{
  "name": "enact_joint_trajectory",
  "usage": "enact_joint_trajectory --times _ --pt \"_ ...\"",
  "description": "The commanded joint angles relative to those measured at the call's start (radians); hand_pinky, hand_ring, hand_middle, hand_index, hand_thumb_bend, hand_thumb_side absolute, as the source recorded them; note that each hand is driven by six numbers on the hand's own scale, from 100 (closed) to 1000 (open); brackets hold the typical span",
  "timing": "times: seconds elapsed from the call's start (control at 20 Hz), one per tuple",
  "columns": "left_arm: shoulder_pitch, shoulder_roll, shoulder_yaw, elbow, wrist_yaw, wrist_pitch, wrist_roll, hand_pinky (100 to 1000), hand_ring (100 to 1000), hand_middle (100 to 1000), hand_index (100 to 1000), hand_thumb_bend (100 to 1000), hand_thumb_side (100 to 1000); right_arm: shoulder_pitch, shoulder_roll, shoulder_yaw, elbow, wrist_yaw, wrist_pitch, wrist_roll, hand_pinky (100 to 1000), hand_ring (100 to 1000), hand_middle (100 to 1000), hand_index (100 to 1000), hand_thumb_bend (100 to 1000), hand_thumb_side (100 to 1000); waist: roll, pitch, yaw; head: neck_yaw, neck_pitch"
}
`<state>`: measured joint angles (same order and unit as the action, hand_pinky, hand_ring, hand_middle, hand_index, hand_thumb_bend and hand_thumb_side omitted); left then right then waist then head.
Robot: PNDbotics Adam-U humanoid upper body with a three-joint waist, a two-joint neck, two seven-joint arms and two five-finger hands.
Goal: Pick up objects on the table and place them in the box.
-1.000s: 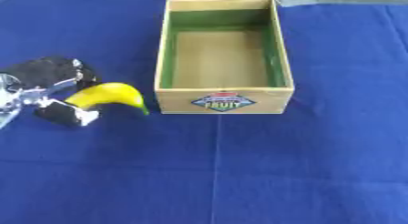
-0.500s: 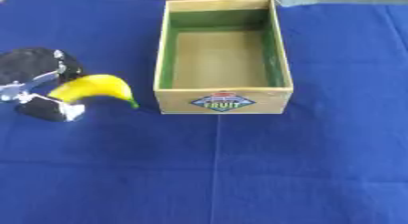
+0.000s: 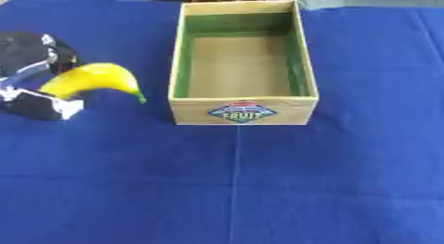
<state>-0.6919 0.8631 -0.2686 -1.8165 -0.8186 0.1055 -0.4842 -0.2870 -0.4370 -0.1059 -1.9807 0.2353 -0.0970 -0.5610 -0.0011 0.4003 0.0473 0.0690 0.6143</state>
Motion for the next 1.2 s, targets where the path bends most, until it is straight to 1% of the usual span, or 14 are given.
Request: enact_joint_trajectory --times 0.05,0.1,0.35,0.65,0.9,1.2 --pt "-0.044 0.018 0.033 -0.023 -0.002 0.009 0.003 374 524 485 669 100 659 -0.001 -0.029 -0.012 -0.019 -0.003 0.000 -0.003 800 744 747 918 100 1000 0.005 -0.028 0.000 0.000 0.001" --pt "-0.060 0.010 0.034 -0.021 -0.002 0.009 0.002 374 524 484 670 100 574 -0.001 -0.029 -0.011 -0.019 -0.003 0.000 -0.003 800 744 747 918 100 1000 0.006 -0.029 0.000 0.000 0.002" --pt "-0.156 -0.042 0.022 0.016 -0.020 -0.006 -0.013 378 526 484 670 100 581 -0.001 -0.033 -0.006 -0.019 -0.005 -0.002 0.001 801 744 748 918 100 1000 0.010 -0.033 -0.003 0.001 0.005" --pt "-0.277 -0.127 0.007 0.117 -0.073 -0.028 -0.010 378 524 480 668 100 580 -0.004 -0.043 -0.003 -0.019 -0.007 -0.006 0.005 800 744 749 918 100 1000 0.015 -0.035 -0.009 0.006 0.007" --pt "-0.367 -0.213 0.001 0.224 -0.121 -0.044 0.025 377 520 468 658 100 569 -0.014 -0.048 0.002 -0.019 -0.009 -0.009 0.011 801 744 749 918 100 1000 0.023 -0.031 -0.021 0.014 0.004" --pt "-0.455 -0.319 -0.005 0.367 -0.191 -0.074 0.101 379 519 465 657 100 562 -0.027 -0.051 0.005 -0.019 -0.012 -0.014 0.015 800 744 750 918 100 1000 0.032 -0.023 -0.046 0.028 -0.008"
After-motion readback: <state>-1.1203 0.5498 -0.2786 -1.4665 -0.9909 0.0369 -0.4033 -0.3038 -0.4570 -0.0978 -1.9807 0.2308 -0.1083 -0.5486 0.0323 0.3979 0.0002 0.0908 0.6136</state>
